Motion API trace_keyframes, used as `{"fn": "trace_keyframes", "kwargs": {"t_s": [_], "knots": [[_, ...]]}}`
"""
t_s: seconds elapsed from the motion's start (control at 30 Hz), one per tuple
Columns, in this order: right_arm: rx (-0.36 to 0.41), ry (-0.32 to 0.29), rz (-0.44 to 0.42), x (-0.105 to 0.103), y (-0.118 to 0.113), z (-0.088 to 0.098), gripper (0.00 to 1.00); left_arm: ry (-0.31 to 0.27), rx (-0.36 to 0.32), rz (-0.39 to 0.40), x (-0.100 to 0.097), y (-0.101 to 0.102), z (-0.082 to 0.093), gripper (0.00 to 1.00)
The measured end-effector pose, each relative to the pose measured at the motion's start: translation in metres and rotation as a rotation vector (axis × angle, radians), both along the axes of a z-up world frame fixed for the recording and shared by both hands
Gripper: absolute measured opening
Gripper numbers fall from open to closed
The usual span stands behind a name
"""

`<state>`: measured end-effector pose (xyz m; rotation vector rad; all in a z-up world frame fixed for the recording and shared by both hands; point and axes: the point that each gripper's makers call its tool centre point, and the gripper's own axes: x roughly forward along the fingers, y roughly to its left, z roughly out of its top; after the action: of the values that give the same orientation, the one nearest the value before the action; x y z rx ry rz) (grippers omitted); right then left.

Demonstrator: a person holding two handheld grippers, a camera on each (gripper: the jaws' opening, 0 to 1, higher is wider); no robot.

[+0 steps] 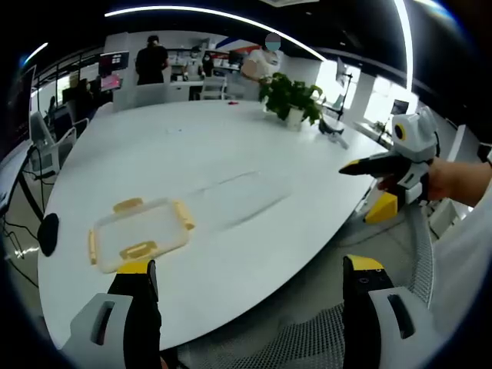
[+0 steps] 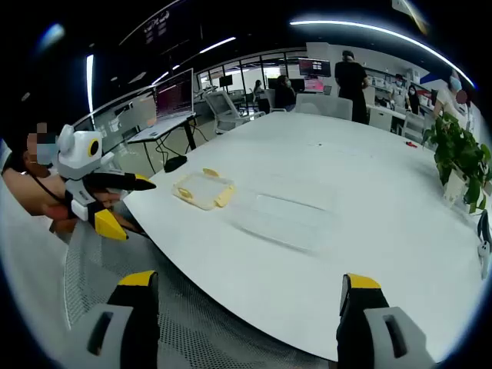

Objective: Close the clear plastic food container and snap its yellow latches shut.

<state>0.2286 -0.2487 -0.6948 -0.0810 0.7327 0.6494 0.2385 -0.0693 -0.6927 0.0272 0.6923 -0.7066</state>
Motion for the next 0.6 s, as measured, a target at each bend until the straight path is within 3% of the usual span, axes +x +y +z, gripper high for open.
{"fn": "trace_keyframes", "kwargs": {"t_s": [0.6], "knots": [[0.004,0.001,-0.009,0.0011,-0.0007,0.0003,0.99,0.000,0.007,-0.009,-0.0002,-0.0007,-0.0009,0.99]]}}
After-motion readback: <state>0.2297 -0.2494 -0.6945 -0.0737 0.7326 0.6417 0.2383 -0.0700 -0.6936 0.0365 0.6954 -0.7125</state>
